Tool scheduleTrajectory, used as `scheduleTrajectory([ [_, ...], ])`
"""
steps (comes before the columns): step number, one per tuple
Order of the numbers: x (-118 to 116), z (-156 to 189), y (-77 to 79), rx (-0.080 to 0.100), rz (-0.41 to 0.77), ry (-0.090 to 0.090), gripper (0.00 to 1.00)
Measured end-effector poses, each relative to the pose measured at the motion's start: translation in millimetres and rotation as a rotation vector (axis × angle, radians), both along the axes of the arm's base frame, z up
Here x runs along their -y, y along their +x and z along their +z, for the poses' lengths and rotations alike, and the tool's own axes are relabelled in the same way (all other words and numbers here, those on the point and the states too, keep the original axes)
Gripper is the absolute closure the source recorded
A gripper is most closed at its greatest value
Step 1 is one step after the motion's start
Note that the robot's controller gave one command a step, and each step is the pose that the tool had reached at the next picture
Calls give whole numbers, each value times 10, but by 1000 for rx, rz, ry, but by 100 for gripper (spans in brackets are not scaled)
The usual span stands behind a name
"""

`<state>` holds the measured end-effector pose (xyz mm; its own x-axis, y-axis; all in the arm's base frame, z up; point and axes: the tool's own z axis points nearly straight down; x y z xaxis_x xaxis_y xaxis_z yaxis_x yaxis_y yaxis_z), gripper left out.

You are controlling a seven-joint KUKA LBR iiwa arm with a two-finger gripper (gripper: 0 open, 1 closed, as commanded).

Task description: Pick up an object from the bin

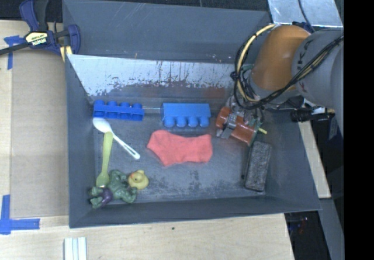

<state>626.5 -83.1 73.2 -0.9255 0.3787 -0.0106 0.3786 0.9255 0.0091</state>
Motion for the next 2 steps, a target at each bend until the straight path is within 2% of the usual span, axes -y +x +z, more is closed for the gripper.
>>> scheduleTrajectory([
  [2, 2, -1, 0, 0, 0, 0, 100],
])
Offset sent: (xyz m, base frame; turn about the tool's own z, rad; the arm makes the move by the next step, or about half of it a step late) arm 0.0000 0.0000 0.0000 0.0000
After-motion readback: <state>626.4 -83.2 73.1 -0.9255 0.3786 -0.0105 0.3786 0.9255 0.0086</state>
